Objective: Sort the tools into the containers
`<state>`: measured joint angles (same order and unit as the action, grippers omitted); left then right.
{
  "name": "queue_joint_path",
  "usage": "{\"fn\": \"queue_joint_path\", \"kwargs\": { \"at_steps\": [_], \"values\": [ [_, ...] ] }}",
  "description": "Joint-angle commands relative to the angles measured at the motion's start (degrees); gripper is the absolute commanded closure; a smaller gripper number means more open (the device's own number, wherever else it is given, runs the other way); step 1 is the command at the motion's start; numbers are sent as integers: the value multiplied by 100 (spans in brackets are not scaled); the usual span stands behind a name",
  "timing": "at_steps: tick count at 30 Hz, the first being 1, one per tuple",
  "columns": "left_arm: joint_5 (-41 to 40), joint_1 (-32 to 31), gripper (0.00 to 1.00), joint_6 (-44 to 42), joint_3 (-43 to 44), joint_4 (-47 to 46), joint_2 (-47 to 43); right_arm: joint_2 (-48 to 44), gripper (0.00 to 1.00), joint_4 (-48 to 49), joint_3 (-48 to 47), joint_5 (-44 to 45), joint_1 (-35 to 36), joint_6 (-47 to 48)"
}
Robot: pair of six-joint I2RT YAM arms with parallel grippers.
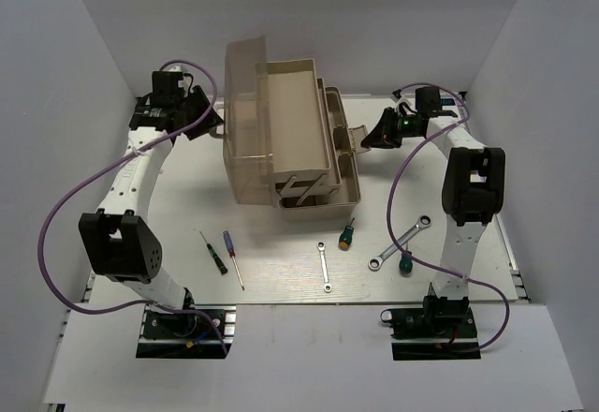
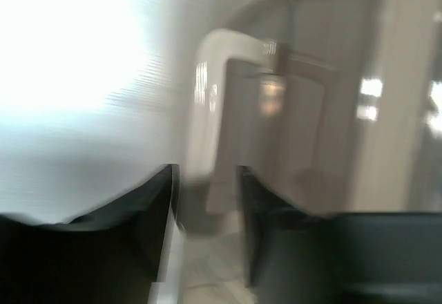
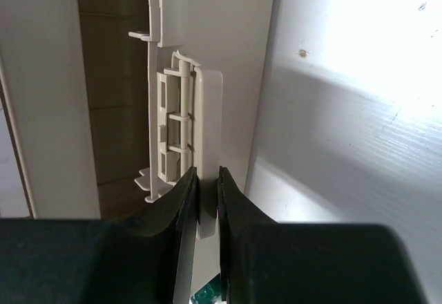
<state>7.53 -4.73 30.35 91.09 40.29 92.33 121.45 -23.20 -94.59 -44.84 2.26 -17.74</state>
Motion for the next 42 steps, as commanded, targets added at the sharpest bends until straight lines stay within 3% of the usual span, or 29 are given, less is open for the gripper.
{"fn": "queue_joint_path", "kwargs": {
  "at_steps": [1,4,6,8,12,20,22,23,24,29,32,33,34,35,36,37,38,41,42],
  "values": [
    [-357,122,41,-11,-30,128,-541,-359,96,246,-25,-42,-165,209],
    [-410,174,25,-11,-30,181,-541,-385,74,290,19,-209,-165,174],
    [-472,227,21,-11,31,330,-541,-429,55,342,72,-288,-147,148],
    [-673,289,18,41,84,522,-594,-481,47,325,81,-315,-156,165],
    [-884,394,17,41,137,786,-786,-570,38,272,116,-368,-165,201],
    [-1587,394,17,41,-117,1375,-1516,-991,33,-386,134,-149,-507,806],
    [-1763,394,18,41,-179,1551,-1700,-1053,27,-685,142,10,-534,1061],
    [-1764,394,19,41,-266,1552,-1797,-1201,12,-929,142,158,-560,1340],
    [-1842,394,19,41,-267,1604,-1989,-1237,10,-1019,160,325,-586,1404],
    [-1896,394,26,-11,-583,1728,-2448,-1448,10,-1878,125,582,-745,1973],
    [-1537,394,44,-169,-785,1596,-2711,-1684,10,-2293,246,616,-815,2309],
    [-1300,333,60,-239,-847,1535,-2782,-1773,16,-2477,317,747,-815,2771],
    [-1159,280,66,-388,-952,1482,-2852,-1948,23,-2548,370,923,-772,2958],
    [-922,280,72,-485,-1022,1412,-2914,-2167,38,-2593,727,1159,-762,3082],
    [-485,280,83,-573,-1214,1411,-2992,-2282,72,-2671,879,1249,-736,3475],
    [-272,280,87,-696,-1347,1411,-3045,-2518,89,-2724,1028,1310,-736,3644],
    [-61,280,89,-758,-1487,1472,-3098,-2712,100,-2812,1421,1694,-745,3785],
    [494,228,88,-829,-2164,1657,-3458,-3161,100,-3154,2022,2224,-701,4444],
    [547,227,84,-829,-2461,1849,-3572,-3310,95,-3225,2336,2347,-683,4480]
  ]
}}
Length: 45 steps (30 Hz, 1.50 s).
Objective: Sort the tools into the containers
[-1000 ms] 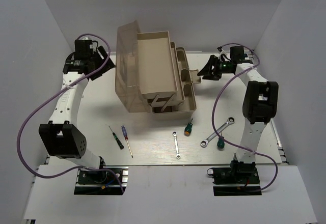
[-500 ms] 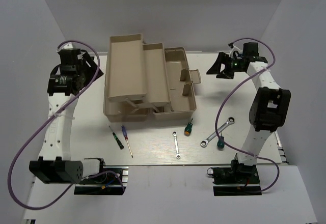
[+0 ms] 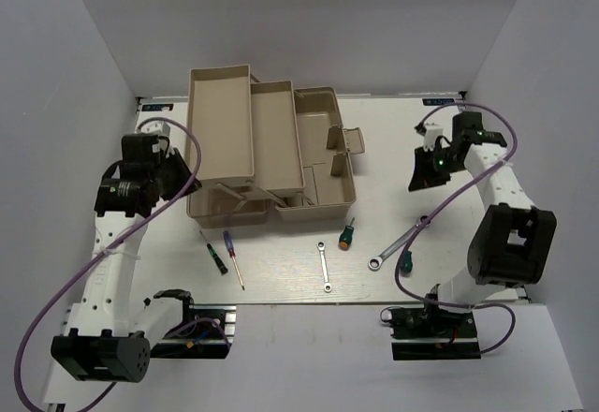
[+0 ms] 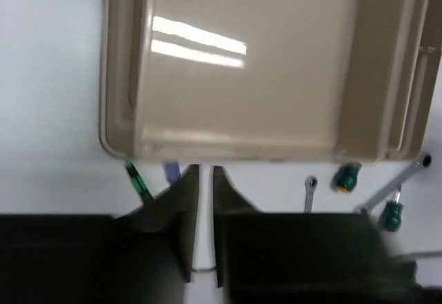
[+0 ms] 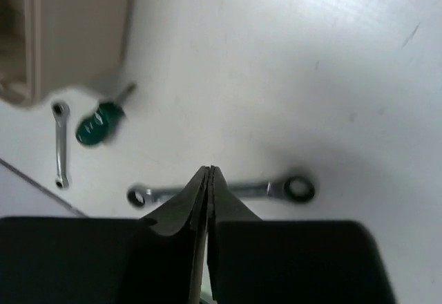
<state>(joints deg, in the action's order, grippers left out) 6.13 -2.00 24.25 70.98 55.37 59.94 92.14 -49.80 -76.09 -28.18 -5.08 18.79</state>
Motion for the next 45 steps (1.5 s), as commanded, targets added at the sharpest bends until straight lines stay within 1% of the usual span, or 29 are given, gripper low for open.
{"fn": "queue_joint_path", "kwargs": {
  "at_steps": [1,2,3,4,5,6,8,9,11,12,13,14,15,17,18,19,23,24,26,28,30,35,38,39,41,44,45],
  "values": [
    [775,-46,71,-289,-575,543,-560,-433,83,-592,891,961,60,889],
    [836,-46,66,-289,-681,658,-667,-521,75,-644,895,1025,60,899],
    [837,-46,61,-289,-873,755,-764,-582,68,-636,1208,1104,60,890],
    [915,-46,56,-350,-971,834,-852,-600,59,-645,1281,1244,69,716],
    [1021,-46,46,-351,-1076,904,-992,-574,53,-636,1334,1271,69,662],
    [1074,-46,43,-351,-1304,957,-1054,-539,46,-688,1395,1219,69,653],
    [1127,-99,37,-404,-1638,1010,-1177,-452,42,-724,1404,1201,69,513],
    [1188,-99,37,-404,-1718,1010,-1308,-416,42,-724,1352,1166,69,451],
    [1189,-99,36,-404,-1789,1071,-1432,-346,38,-794,1291,965,86,415],
    [1189,-99,36,-404,-1789,1150,-1494,-354,38,-847,1273,851,95,546],
    [1189,-99,36,-404,-1789,1151,-1633,-363,36,-908,1264,737,78,669],
    [1241,-99,36,-351,-1885,1212,-1704,-468,34,-926,1299,527,95,1097],
    [1302,-99,36,-351,-1956,1213,-1792,-503,34,-944,1342,420,104,1284],
    [1540,-99,36,-237,-2263,1213,-1995,-757,33,-962,1474,166,95,2282],
    [1601,-99,36,-237,-2368,1213,-2056,-828,33,-987,1657,51,86,2566],
    [1663,-99,37,-237,-2544,1213,-2109,-1047,33,-1040,1729,-55,95,3491],
    [1541,-99,39,-237,-2896,1265,-2241,-1347,33,-1014,1993,-222,174,4483],
    [1540,-99,39,-237,-2966,1265,-2241,-1356,34,-971,1985,-275,192,4502],
    [1479,-99,41,-237,-3098,1082,-2241,-1339,39,-830,1880,-319,262,4179],
    [1417,-99,42,-175,-3099,924,-2128,-1269,47,-768,1783,-459,341,3906],
    [1364,-99,42,-123,-3161,870,-2127,-1225,51,-689,1730,-547,420,3606],
    [1312,-99,46,0,-3336,695,-2066,-1347,53,-479,1773,-705,499,3281],
    [1373,-99,46,141,-3336,537,-1986,-1409,53,-347,1782,-802,491,3123],
    [1373,-99,46,141,-3336,466,-1899,-1418,53,-303,1756,-820,673,3070],
    [1312,-99,46,141,-3153,413,-1828,-1427,51,-215,1738,-838,710,2991],
    [1312,-152,46,89,-2512,413,-1680,-1409,50,-197,1694,-838,728,2920],
    [1381,-152,46,28,-2145,413,-1627,-1435,50,-197,1651,-864,754,2920]
  ]
}}
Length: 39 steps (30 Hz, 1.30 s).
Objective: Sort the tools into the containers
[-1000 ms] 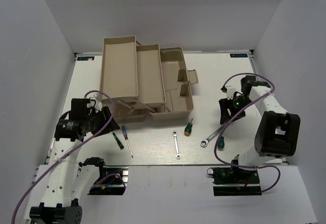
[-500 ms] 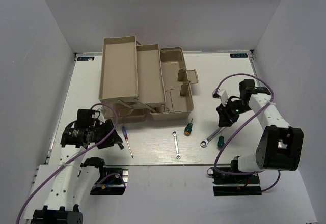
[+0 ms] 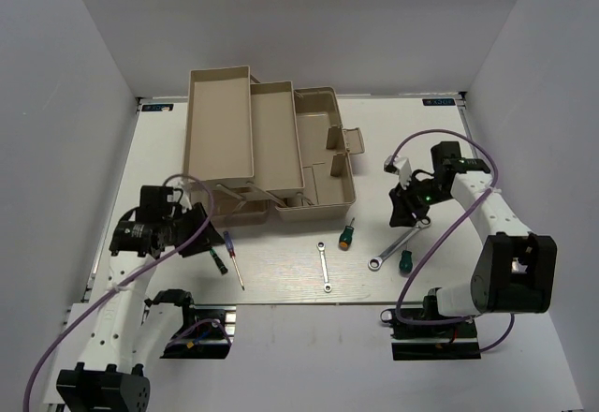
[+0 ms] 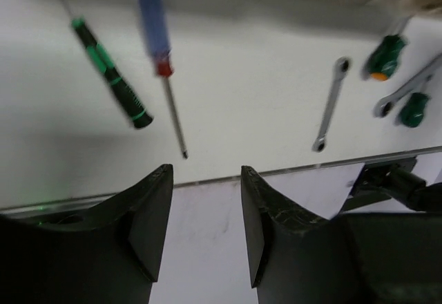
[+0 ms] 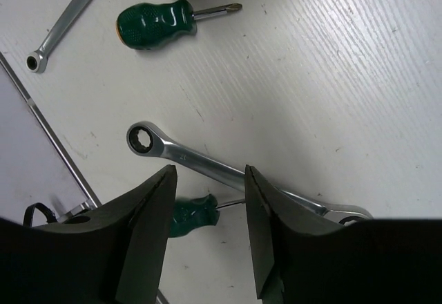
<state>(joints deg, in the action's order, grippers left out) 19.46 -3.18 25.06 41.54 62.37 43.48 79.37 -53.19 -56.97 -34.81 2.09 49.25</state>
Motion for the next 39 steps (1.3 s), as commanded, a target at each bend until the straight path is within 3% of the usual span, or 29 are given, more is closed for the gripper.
{"fn": "queue_joint_path", "kwargs": {
  "at_steps": [1,7,8,9,12,14,17,19,22,24,25,26,27,29,30,34,39],
  "values": [
    [101,-34,46,-106,977,-287,20,-150,50,160,-253,-211,29,-127],
    [76,-34,46,-361,2348,126,-42,-387,42,396,-175,-167,90,-48],
    [-81,-34,46,-422,2785,126,28,-466,21,545,-157,-149,99,-65],
    [-187,-34,46,-423,3042,126,133,-493,9,625,-139,-123,116,-152],
    [-636,-34,46,-667,4385,126,914,-318,9,899,-357,-35,99,-854],
    [-813,-34,45,-835,5585,179,1485,180,9,94,-909,-429,99,-733],
    [-709,-34,32,-958,6652,-180,2347,752,9,-507,-1954,-632,99,-777],
    [-349,-34,18,-959,6902,-592,2637,790,9,-474,-2046,-563,99,-953],
    [160,36,9,-601,6685,-1839,2639,537,9,-140,-1950,-396,99,-988],
    [321,37,10,-415,6473,-2920,2499,483,9,45,-1757,-264,99,-962],
    [321,37,17,125,5941,-3315,2403,387,9,63,-1704,-211,99,-935],
    [408,37,19,322,5553,-4476,2106,377,9,89,-1669,-211,81,-944],
    [505,37,19,524,5227,-4975,1998,377,11,115,-1642,-211,81,-953],
    [732,89,7,1000,4943,-5540,2067,351,11,151,-1607,-184,64,-1058],
    [1465,90,2,1001,5186,-5673,2259,351,11,160,-1615,-176,64,-1102],
    [2904,-147,0,816,7205,-4298,4146,456,11,-6,-1738,-211,64,-1217],
    [2354,-665,1,-499,7194,-2925,4300,386,9,308,-1537,-106,73,-1190]
  ]
}}
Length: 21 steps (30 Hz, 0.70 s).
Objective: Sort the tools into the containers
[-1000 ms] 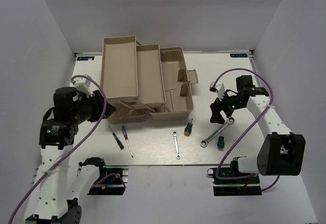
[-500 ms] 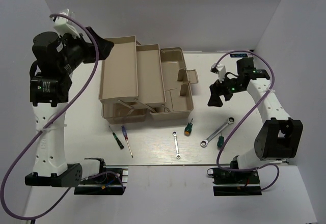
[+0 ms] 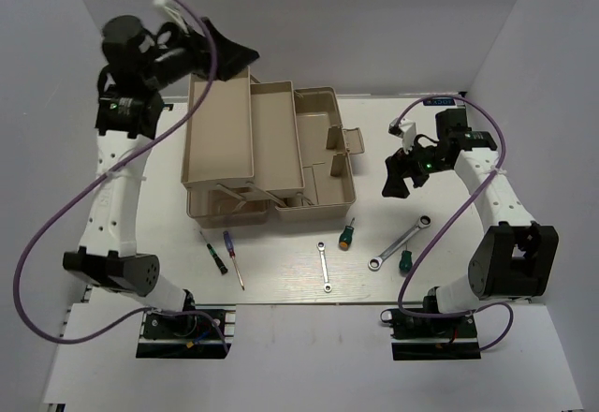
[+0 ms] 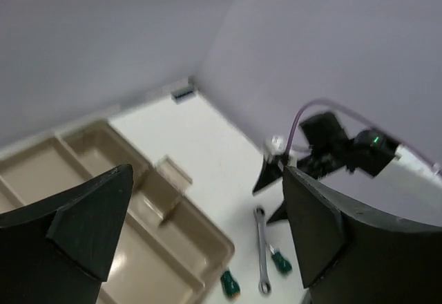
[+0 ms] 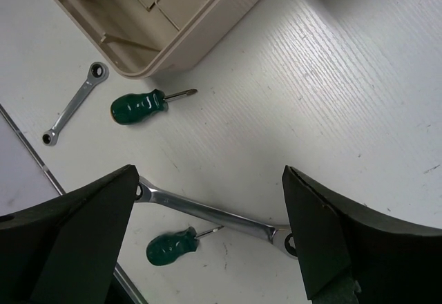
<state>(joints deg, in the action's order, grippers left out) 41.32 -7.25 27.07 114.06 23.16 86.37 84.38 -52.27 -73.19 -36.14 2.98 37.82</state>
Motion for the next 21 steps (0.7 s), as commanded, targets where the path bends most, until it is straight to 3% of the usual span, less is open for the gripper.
{"fn": "queue_joint_path", "kwargs": {
  "at_steps": [1,5,10,14,17,18,19,21],
  "values": [
    [18,-564,3,-851,-59,1450,81,-132,9,252,120,63,-8,-56],
    [-1115,-1637,5,-1572,116,2762,573,-10,9,218,42,142,-9,-126],
    [-2408,-3138,5,-2030,1310,4052,1311,35,9,244,76,353,0,-65],
    [-3556,-4132,9,-1873,419,4450,1287,-62,9,288,295,529,-8,6],
    [-4418,-4390,24,-1031,-599,4453,647,-185,9,358,506,652,-34,93],
    [-4587,-4452,33,-793,-909,4330,366,-272,9,436,620,643,-26,111],
    [-4789,-4452,48,-513,-1199,4224,-263,-299,11,472,674,652,-17,111],
    [-5326,-4504,52,358,-1973,4162,-829,-360,11,560,893,661,-26,102]
  ]
}}
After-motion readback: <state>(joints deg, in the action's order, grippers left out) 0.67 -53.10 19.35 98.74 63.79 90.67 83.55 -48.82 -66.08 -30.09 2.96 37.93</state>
